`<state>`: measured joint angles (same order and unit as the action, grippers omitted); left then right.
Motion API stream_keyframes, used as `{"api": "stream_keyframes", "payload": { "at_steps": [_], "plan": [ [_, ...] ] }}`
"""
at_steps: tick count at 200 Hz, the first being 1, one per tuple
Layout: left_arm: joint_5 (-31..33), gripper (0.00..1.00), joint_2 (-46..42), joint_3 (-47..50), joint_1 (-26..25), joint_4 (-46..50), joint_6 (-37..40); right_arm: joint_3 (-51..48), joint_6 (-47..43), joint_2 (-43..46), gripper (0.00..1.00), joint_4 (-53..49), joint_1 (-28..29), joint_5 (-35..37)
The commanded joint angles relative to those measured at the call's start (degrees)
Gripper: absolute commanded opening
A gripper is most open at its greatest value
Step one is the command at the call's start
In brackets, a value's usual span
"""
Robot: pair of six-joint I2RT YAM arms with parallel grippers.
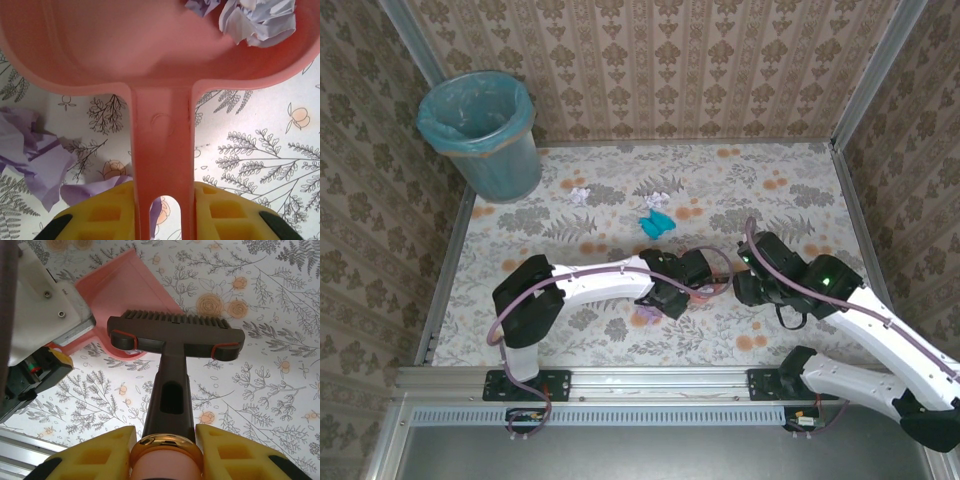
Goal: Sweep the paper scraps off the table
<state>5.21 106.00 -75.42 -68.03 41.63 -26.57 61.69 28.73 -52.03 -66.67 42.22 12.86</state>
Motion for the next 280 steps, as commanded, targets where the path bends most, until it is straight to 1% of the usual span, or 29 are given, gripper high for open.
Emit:
{"api": "stream_keyframes", "payload": {
  "at_steps": [1, 45, 83, 115, 132, 174, 205, 225, 251, 267, 280],
  "plan": [
    [1.57, 0.0, -1.86, 2.52, 0.36, -2.55, 1.83, 1.11, 0.94, 2.67, 0.0, -0.1, 0.06, 2.07],
    [3.89, 0.0, -4.1, 6.56, -0.06, -8.8, 2.06, 0.88, 1.98, 6.33, 0.0, 1.13, -0.8, 6.98],
    [5.4, 0.0, -5.24, 7.91, -1.0, -10.69, 2.12, 0.76, 2.94, 9.51, 0.0, 2.37, -1.17, 11.47],
    [6.6, 0.0, -7.88, 8.73, -1.66, -11.35, 2.02, -1.66, 3.74, 14.39, 0.0, 5.43, -1.85, 19.18],
    [6.99, 0.0, -9.98, 9.61, -1.75, -11.79, 1.67, -4.3, 3.52, 17.37, 0.0, 7.89, -3.37, 23.49],
    [9.34, 0.0, -16.48, 10.45, -1.76, -9.64, 0.12, -8.6, 4.92, 21.8, 0.0, 12.79, -7.35, 24.86],
    [13.44, 0.0, -20.33, 7.47, -1.01, -3.09, -1.55, -12.62, 6.52, 23.71, 0.0, 17.15, -8.22, 26.86],
    [13.79, 0.0, -23.46, 5.97, 1.37, 0.47, -2.79, -16.05, 8.4, 24.28, 0.0, 21.8, -8.35, 25.65],
    [11.7, 0.0, -27.96, 3.27, 7.36, 6.05, -4.14, -21.86, 8.54, 24.32, 0.0, 32.24, -8.36, 20.69],
    [9.48, 0.0, -30.52, 1.51, 11.61, 8.36, -4.46, -24.75, 8.55, 21.68, 0.0, 38.4, -8.27, 18.19],
    [8.19, 0.0, -32.83, 0.36, 14.57, 9.09, -4.15, -27.39, 6.32, 18.44, 0.0, 43.78, -8.0, 16.36]
  ]
}}
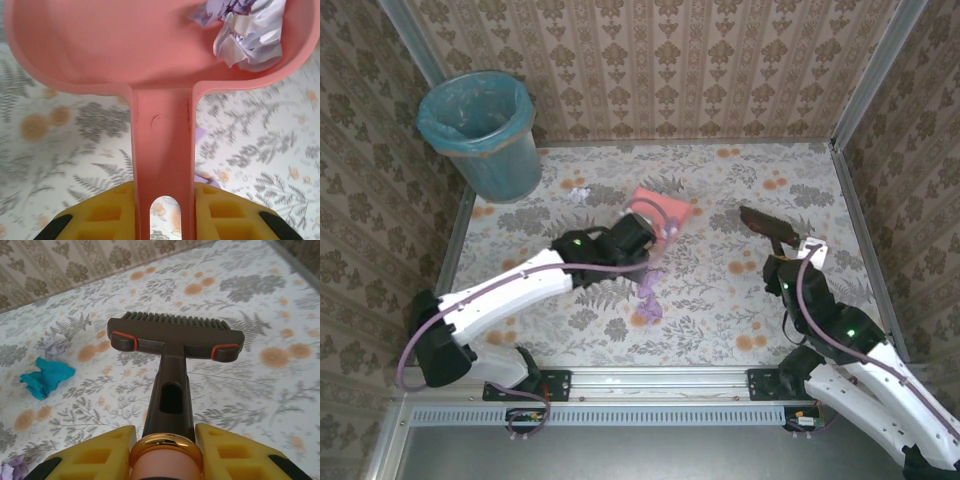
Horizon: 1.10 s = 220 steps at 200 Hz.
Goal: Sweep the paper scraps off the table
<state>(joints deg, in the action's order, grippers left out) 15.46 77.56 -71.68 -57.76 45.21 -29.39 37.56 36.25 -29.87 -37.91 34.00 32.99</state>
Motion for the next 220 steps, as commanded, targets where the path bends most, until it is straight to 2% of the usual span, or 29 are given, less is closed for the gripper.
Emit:
{"api": "stream_keyframes", "payload": {
  "at_steps": [1, 49, 90, 131, 144, 167, 220],
  "plan": [
    [-2.17, 0.0, -4.55, -3.47, 4.53, 5.55, -1.31, -3.4, -1.32, -4.02, 0.0, 15.39, 0.25, -3.79],
    [-6.03, 0.0, -7.64, -9.97, 15.8, 7.51, -0.87, -13.55, -5.02, -13.88, 0.0, 31.46, 4.67, -0.67],
    [-7.58, 0.0, -5.92, -17.3, 23.66, 8.56, -1.58, -16.31, -6.72, -17.1, 0.0, 38.24, 5.55, -1.7],
    [-12.85, 0.0, -1.31, -24.58, 31.26, 8.85, -3.14, -17.95, -7.13, -15.3, 0.0, 39.74, 5.49, -1.45],
    [-16.27, 0.0, 0.42, -27.03, 36.14, 8.6, -4.38, -18.31, -7.33, -14.73, 0.0, 39.93, 5.55, -1.31],
    [-21.77, 0.0, 3.31, -31.89, 42.09, 7.7, -7.05, -18.58, -7.42, -14.74, 0.0, 40.31, 5.53, -1.35],
    [-29.61, 0.0, 11.72, -43.47, 52.73, 5.11, -15.26, -17.48, -7.68, -16.88, 0.0, 39.93, 5.55, -2.37]
  ]
}}
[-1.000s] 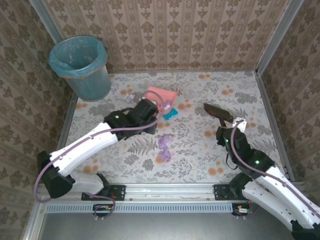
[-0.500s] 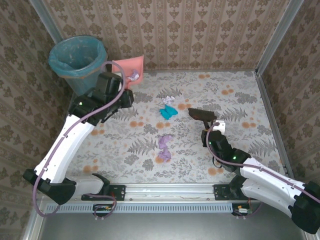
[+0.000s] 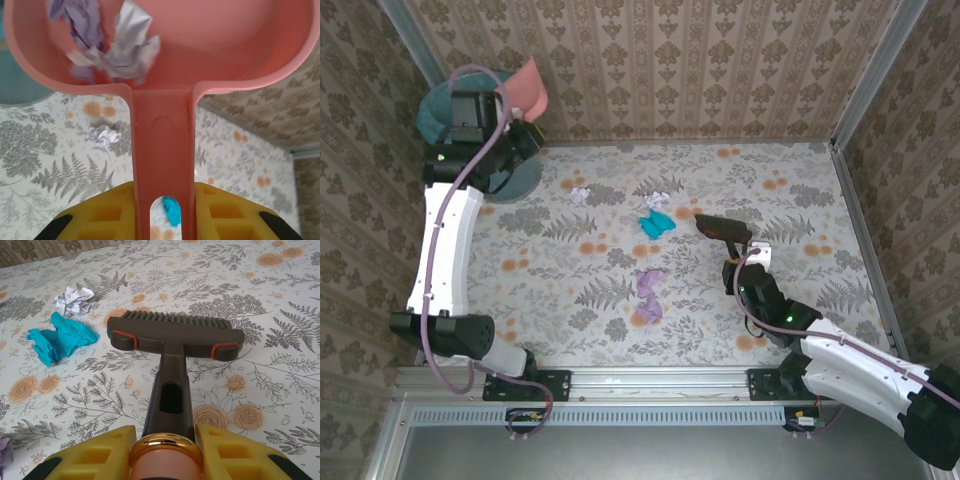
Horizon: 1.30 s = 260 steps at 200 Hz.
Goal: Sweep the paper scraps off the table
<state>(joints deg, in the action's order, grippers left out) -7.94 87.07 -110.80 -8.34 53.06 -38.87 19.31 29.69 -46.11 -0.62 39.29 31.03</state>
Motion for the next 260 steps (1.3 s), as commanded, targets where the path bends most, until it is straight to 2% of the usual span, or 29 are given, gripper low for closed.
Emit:
{"api": "stream_keyframes", "payload": {
  "at_steps": [1, 23, 37, 106, 160, 169, 201, 222, 260],
  "plan": [
    [-6.42, 0.0, 2.26, -4.47, 3.49, -2.93, -6.0, 0.79, -1.13, -0.69, 0.0, 2.64, 0.26, -0.42],
    [-13.16, 0.0, 5.85, -5.73, 8.23, -7.94, -13.01, 1.14, -1.22, -1.48, 0.0, 2.66, 0.26, -0.88],
    [-17.8, 0.0, 7.26, -4.42, 10.53, -14.35, -18.5, 1.17, -1.24, -1.69, 0.0, 2.88, 0.25, -0.93],
    [-28.33, 0.0, 15.4, -4.36, 17.44, -33.55, -36.75, 0.56, -2.13, 0.6, 0.0, 2.9, 0.25, -0.79],
    [-28.44, 0.0, 15.72, 4.17, 19.25, -51.74, -51.6, 0.12, -2.62, 1.2, 0.0, 3.53, 0.26, -0.62],
    [-30.6, 0.0, 16.43, 4.35, 19.07, -53.71, -53.28, 0.07, -2.74, 1.2, 0.0, 3.61, 0.25, -0.56],
    [-30.28, 0.0, 15.85, 5.76, 18.91, -55.91, -54.5, 0.04, -2.97, 1.37, 0.0, 3.72, 0.26, -0.33],
    [-29.23, 0.0, 14.49, 9.87, 18.93, -61.36, -57.03, -0.04, -2.97, 1.37, 0.0, 3.7, 0.25, 0.0],
    [-29.53, 0.0, 14.07, 10.65, 18.99, -61.52, -56.81, -0.02, -2.97, 1.37, 0.0, 3.55, 0.21, 0.46]
  ]
}}
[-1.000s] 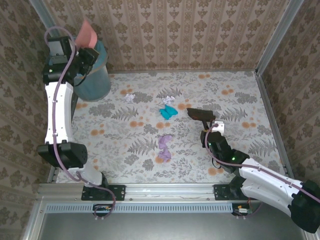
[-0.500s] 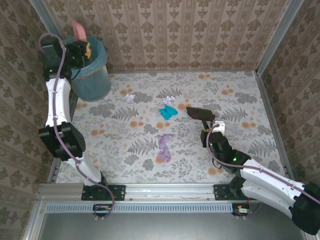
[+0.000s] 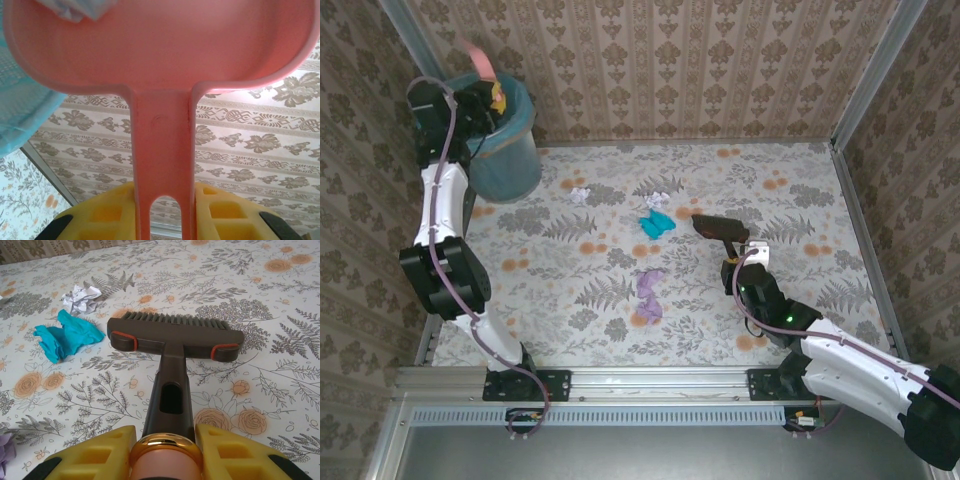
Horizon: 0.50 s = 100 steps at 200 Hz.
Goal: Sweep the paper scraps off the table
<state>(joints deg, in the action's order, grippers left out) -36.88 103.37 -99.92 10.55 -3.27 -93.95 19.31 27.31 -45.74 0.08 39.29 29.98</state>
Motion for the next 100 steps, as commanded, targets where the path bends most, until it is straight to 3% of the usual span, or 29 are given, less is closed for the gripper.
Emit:
{"api": "stream_keyframes", "payload": {
  "at_steps": [1, 66, 100],
  "plan": [
    [-0.62, 0.0, -2.26, -0.17, 0.1, -5.36, -1.79, -0.04, -0.59, 1.0, 0.0, 2.84, 0.24, 1.5],
    [-0.28, 0.0, -2.82, 5.75, 0.0, -16.04, -7.46, -0.08, -0.5, 1.06, 0.0, 2.79, 0.26, 1.87],
    [3.53, 0.0, -4.52, 8.58, 0.39, -19.84, -8.27, -0.06, -0.43, 1.15, 0.0, 2.77, 0.24, 2.01]
  ]
}}
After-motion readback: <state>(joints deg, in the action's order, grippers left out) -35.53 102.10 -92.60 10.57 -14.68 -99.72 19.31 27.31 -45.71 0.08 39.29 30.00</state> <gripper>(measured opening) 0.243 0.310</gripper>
